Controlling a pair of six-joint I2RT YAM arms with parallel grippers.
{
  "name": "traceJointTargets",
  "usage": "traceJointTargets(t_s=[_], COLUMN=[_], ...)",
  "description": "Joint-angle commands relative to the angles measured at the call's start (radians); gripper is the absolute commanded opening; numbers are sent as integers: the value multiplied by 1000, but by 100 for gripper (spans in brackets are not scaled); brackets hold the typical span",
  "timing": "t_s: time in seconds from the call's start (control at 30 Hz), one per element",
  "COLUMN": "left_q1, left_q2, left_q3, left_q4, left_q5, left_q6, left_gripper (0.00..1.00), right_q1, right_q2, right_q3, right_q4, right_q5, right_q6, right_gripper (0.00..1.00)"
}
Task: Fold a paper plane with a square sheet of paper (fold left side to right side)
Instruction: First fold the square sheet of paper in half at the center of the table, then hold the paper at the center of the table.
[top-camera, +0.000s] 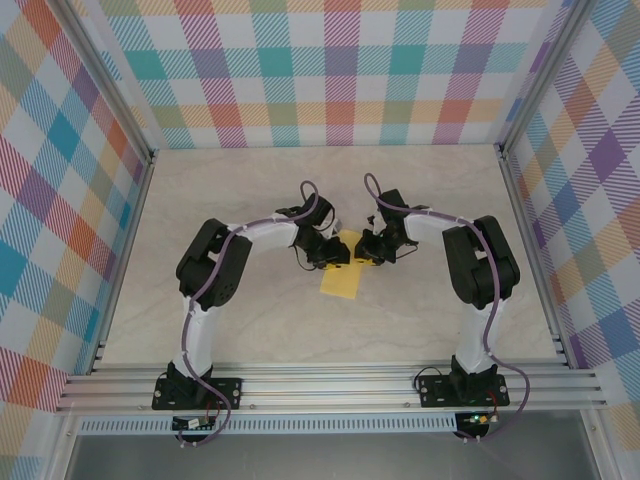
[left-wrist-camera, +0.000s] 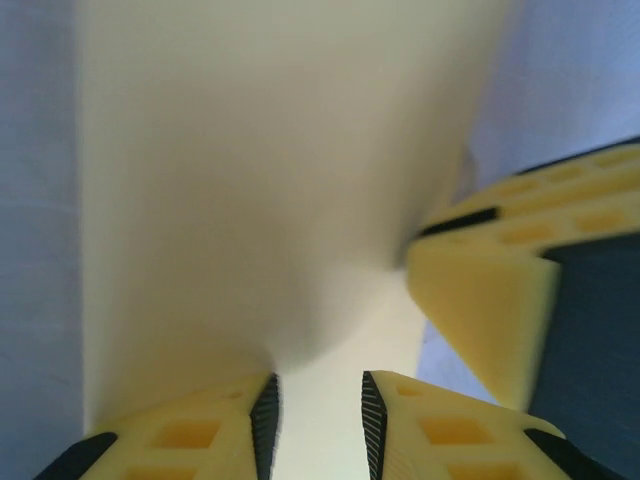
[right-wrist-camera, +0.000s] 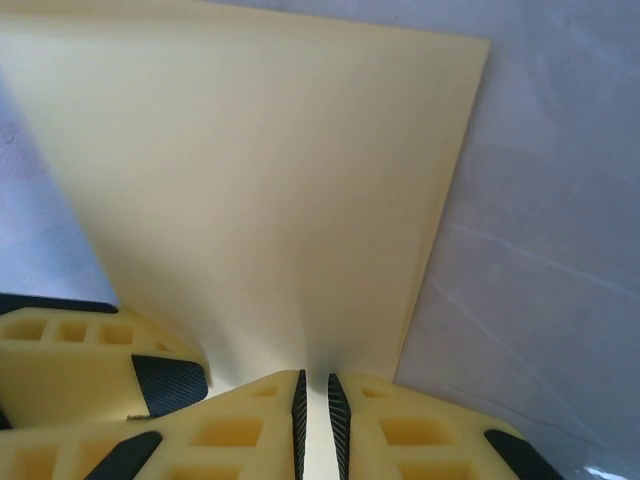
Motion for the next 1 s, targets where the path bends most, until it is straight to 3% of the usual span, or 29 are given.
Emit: traceJointTargets(t_s=[0.0, 0.23, 0.5, 0.7, 0.97], left_q1=[16, 40, 42, 34, 27], left_q2=[19, 0, -15, -12, -10], left_q3=[35, -17, -99, -124, -119], left_q4=[-26, -10, 21, 43, 41], left_q5=[-18, -45, -40, -46, -50], left_q6=[9, -9, -28, -45, -45], left_gripper=[31, 31, 28, 27, 27], right_q1=[18, 19, 3, 0, 64], right_q2=[57, 49, -70, -166, -196], right_q3=[-13, -17, -46, -65, -237], right_q4=[-77, -76, 62, 53, 170], right_q5=[75, 85, -29, -44, -117], right_q6=[-23, -25, -24, -9, 135], right_gripper=[17, 17, 20, 21, 17])
